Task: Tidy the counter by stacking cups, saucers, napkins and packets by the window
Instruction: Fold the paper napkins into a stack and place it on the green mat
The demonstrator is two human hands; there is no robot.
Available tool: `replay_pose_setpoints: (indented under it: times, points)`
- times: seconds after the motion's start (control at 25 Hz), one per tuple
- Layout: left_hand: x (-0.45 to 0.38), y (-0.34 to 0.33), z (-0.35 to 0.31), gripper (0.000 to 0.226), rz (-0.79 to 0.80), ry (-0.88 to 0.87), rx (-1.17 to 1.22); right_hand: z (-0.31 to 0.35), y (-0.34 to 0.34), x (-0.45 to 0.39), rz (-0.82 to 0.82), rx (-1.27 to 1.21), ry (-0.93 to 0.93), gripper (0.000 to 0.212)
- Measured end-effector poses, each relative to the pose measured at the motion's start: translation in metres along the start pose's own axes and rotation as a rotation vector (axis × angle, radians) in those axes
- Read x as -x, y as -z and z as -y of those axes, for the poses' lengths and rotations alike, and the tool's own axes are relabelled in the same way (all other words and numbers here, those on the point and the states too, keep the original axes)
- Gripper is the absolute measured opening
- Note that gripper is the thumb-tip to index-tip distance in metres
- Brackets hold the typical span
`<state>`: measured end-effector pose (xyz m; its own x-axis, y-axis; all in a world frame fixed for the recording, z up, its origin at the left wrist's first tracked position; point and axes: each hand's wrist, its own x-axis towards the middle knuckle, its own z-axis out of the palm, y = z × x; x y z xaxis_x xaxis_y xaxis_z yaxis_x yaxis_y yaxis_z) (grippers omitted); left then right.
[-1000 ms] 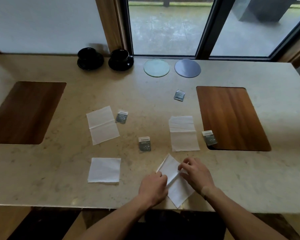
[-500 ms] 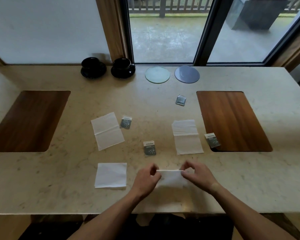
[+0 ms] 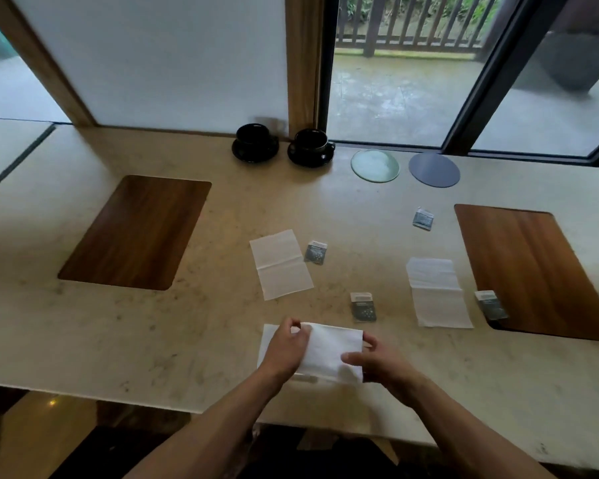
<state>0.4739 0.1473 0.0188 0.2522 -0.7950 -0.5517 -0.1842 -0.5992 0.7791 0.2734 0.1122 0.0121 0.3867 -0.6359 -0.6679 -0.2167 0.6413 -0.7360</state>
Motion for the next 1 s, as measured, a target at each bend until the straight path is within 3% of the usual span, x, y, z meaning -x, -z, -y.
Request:
replay_pose_setpoints:
  times: [0.2, 0.44, 1.0]
  points:
    - [0.000, 0.047, 0.020, 0.022, -0.006, 0.042, -0.047, 0.003, -0.049, -0.016, 0.005, 0.151, -0.013, 0.056]
    - [-0.002, 0.084, 0.039, 0.041, 0.198, 0.078, 0.041, 0.003, -0.075, -0.027, -0.079, 0.144, 0.012, 0.051]
    - [-0.022, 0.086, 0.048, 0.058, 0.149, -0.120, -0.331, -0.008, -0.088, -0.031, -0.328, 0.447, 0.036, 0.047]
